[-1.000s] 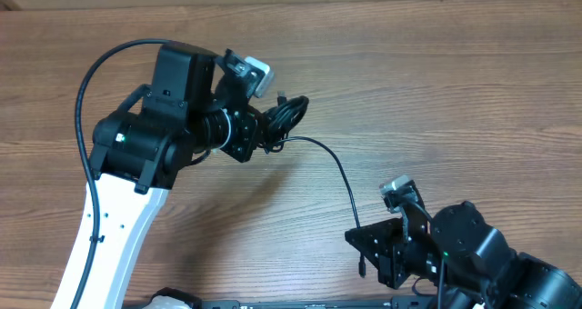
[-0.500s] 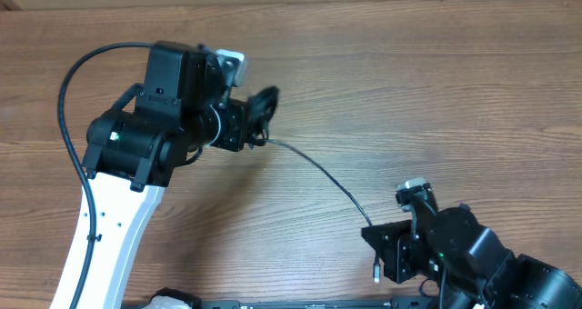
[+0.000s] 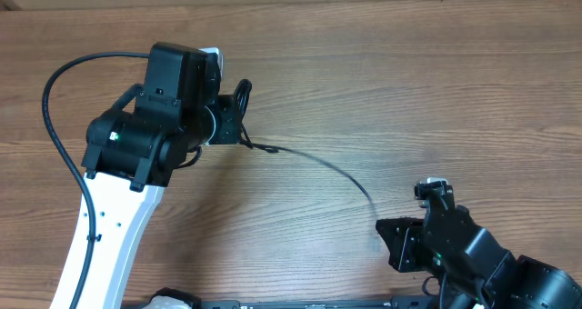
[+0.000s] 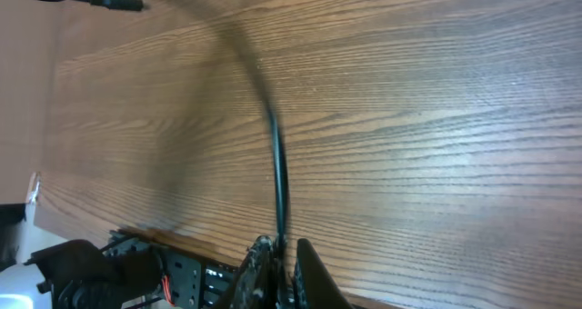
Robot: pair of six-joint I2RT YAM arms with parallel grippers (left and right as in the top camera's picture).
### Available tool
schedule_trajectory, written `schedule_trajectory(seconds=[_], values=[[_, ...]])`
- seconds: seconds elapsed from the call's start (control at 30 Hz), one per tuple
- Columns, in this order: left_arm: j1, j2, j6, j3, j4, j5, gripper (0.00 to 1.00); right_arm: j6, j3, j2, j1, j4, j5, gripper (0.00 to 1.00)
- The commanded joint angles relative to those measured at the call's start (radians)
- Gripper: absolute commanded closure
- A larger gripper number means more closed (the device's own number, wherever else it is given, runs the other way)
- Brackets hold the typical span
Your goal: Untangle cables
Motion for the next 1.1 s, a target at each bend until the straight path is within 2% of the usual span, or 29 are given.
schedule_trajectory(seconds=[0.0,0.03,0.13,0.4,0.47,0.53,0.6,0.83,0.93,1.07], values=[[0.006,-0.011,-0.041,0.013,0.007,0.007,0.96,0.011,0.000,-0.008,-0.002,-0.013,0.025,0.65],[0.006,-0.011,-0.098,0.013,0.007,0.009,0.96,0.011,0.000,-0.008,-0.002,-0.024,0.025,0.33],[0.006,-0.011,-0.166,0.013,0.008,0.020,0.96,0.010,-0.001,-0.008,-0.002,-0.022,0.025,0.23],[0.006,-0.011,-0.157,0.013,0.016,0.338,0.96,-0.134,-0.002,-0.008,-0.002,0.130,0.017,0.24],[0.006,-0.011,-0.130,0.013,0.016,0.402,0.96,-0.164,-0.002,-0.007,-0.002,0.172,0.018,0.21],[0.006,-0.011,-0.066,0.013,0.015,0.467,0.96,-0.209,-0.002,-0.006,-0.002,0.206,0.019,0.21],[0.005,-0.011,0.050,0.013,0.010,0.538,0.96,-0.238,-0.002,-0.003,-0.002,0.238,0.031,0.21],[0.005,-0.011,0.366,0.013,-0.076,0.675,0.96,-0.237,-0.002,0.033,-0.002,0.343,0.138,0.23],[0.005,-0.011,0.448,0.013,-0.104,0.759,0.96,-0.237,-0.002,0.064,-0.002,0.356,0.199,0.24],[0.005,-0.011,0.478,0.013,-0.105,0.862,0.96,-0.237,-0.002,0.119,-0.002,0.381,0.204,0.25]])
